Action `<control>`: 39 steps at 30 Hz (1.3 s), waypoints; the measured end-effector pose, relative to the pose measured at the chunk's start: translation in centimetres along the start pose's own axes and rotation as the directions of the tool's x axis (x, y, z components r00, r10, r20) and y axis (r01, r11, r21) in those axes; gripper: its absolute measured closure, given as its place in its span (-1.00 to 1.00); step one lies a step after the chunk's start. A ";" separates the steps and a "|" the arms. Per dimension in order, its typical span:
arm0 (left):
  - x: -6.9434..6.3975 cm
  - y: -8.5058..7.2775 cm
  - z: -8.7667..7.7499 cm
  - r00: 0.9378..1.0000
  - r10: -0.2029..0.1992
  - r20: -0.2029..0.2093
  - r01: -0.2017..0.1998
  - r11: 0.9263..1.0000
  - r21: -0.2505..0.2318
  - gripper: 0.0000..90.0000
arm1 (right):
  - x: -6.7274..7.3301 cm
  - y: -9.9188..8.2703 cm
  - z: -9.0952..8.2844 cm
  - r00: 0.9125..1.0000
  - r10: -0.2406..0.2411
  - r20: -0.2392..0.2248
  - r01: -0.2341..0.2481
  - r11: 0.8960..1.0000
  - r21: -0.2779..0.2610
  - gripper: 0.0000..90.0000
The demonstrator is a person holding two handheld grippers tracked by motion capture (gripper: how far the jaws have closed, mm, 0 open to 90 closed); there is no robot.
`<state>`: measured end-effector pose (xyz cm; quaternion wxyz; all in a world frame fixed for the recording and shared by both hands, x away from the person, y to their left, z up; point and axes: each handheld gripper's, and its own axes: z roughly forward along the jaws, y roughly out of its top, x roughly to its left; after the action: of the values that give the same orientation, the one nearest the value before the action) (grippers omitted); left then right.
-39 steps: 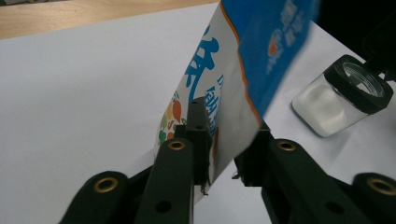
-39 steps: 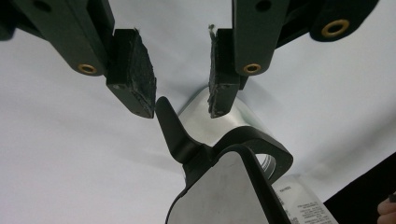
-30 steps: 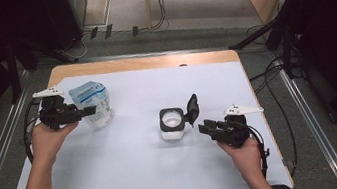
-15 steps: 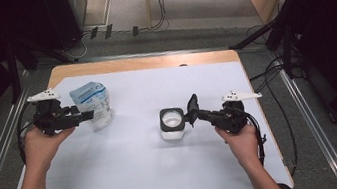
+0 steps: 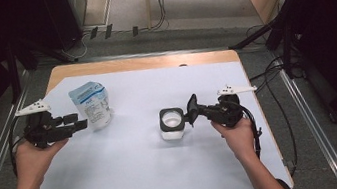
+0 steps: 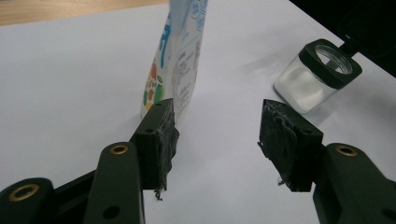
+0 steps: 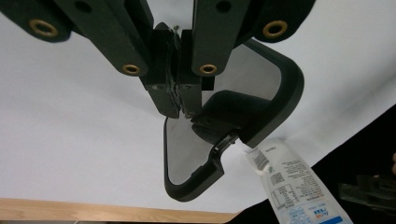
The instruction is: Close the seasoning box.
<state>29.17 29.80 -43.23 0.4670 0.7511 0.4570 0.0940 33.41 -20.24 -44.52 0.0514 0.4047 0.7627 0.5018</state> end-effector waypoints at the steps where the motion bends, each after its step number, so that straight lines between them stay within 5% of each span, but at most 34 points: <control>1: -0.2 -0.1 0.0 1.000 0.003 0.005 -0.003 1.000 0.000 0.04 | 0.0 0.0 0.0 1.000 0.004 -0.001 -0.004 1.000 0.000 0.98; 17: -3.3 -0.2 2.2 0.989 0.096 0.112 -0.097 0.995 0.009 0.03 | 0.8 0.7 0.9 1.000 -0.012 -0.014 0.012 1.000 0.008 0.97; 39: -4.2 -0.6 4.3 0.982 0.131 0.135 -0.139 0.989 0.048 -0.04 | 1.2 0.8 3.4 0.999 -0.034 -0.024 0.035 0.999 0.035 0.86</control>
<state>28.88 24.00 -44.80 0.4669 0.7981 0.3757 0.0626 34.67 -16.84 -45.17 0.0440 0.3865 0.7790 0.4918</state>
